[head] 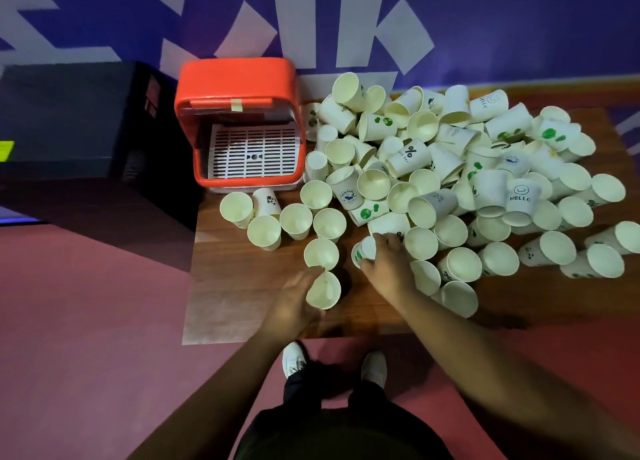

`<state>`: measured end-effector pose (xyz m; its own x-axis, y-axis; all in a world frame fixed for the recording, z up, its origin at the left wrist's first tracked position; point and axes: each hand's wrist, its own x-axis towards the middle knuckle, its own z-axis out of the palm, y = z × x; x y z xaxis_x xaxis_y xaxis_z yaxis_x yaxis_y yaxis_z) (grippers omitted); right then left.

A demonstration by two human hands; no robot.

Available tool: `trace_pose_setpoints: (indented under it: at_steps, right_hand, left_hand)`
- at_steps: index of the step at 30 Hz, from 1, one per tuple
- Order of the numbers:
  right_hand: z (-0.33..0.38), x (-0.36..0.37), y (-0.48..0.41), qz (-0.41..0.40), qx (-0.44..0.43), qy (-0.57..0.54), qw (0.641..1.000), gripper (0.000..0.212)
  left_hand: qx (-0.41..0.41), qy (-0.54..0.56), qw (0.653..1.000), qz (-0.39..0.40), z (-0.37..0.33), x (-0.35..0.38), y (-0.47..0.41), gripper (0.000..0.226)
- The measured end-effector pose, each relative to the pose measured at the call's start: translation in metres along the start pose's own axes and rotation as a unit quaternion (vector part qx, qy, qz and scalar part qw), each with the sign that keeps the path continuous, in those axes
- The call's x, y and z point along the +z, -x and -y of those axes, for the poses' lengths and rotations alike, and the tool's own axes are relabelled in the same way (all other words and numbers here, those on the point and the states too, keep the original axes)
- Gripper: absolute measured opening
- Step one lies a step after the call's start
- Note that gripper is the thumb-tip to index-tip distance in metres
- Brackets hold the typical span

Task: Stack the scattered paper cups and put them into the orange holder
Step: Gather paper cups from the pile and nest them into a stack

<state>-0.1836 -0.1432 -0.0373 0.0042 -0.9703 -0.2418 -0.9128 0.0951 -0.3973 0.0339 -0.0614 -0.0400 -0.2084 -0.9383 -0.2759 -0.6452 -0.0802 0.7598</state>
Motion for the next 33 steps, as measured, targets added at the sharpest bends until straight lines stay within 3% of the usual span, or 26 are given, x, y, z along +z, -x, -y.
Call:
trace_pose_setpoints:
  at_steps: [3, 8, 11, 13, 16, 19, 21, 24, 26, 30, 33]
  right_hand:
    - [-0.001, 0.002, -0.004, -0.014, -0.027, 0.033, 0.999, 0.044]
    - [-0.01, -0.002, -0.001, -0.054, -0.055, 0.026, 0.997, 0.039]
    - [-0.003, -0.016, 0.006, -0.109, -0.079, -0.043, 0.99, 0.045]
    - [0.009, -0.035, 0.009, -0.122, -0.047, -0.158, 0.979, 0.047]
    - [0.034, -0.065, 0.012, -0.064, 0.051, -0.383, 0.92, 0.039]
    - [0.057, -0.076, 0.012, 0.047, 0.129, -0.584, 0.8, 0.023]
    - [0.068, -0.076, 0.014, 0.106, 0.152, -0.632, 0.753, 0.018]
    - [0.075, -0.07, 0.015, 0.171, 0.144, -0.648, 0.728, 0.02]
    - [0.073, -0.06, 0.013, 0.186, 0.131, -0.624, 0.748, 0.025]
    - [0.061, -0.028, -0.002, 0.131, 0.12, -0.332, 0.926, 0.026]
    - [0.054, -0.005, -0.013, 0.106, 0.072, -0.173, 0.977, 0.033]
  left_hand:
    - [0.015, -0.015, 1.0, 0.005, 0.004, -0.001, 0.0, 0.088]
    - [0.0, 0.026, 1.0, -0.013, 0.001, -0.013, 0.004, 0.076]
    - [-0.034, 0.085, 0.994, -0.065, -0.011, -0.025, 0.002, 0.055]
    - [-0.055, 0.148, 0.983, -0.098, -0.02, -0.033, -0.006, 0.05]
    - [-0.079, 0.278, 0.953, -0.091, -0.036, -0.046, -0.02, 0.07]
    - [-0.063, 0.374, 0.924, -0.048, -0.055, -0.061, -0.029, 0.085]
    - [-0.036, 0.402, 0.914, -0.046, -0.063, -0.068, -0.03, 0.077]
    - [-0.028, 0.409, 0.908, -0.081, -0.059, -0.08, -0.025, 0.07]
    - [-0.037, 0.393, 0.913, -0.105, -0.048, -0.088, -0.017, 0.071]
    - [-0.03, 0.271, 0.959, -0.075, -0.036, -0.095, 0.003, 0.065]
    - [-0.012, 0.196, 0.98, -0.03, -0.043, -0.088, 0.012, 0.064]
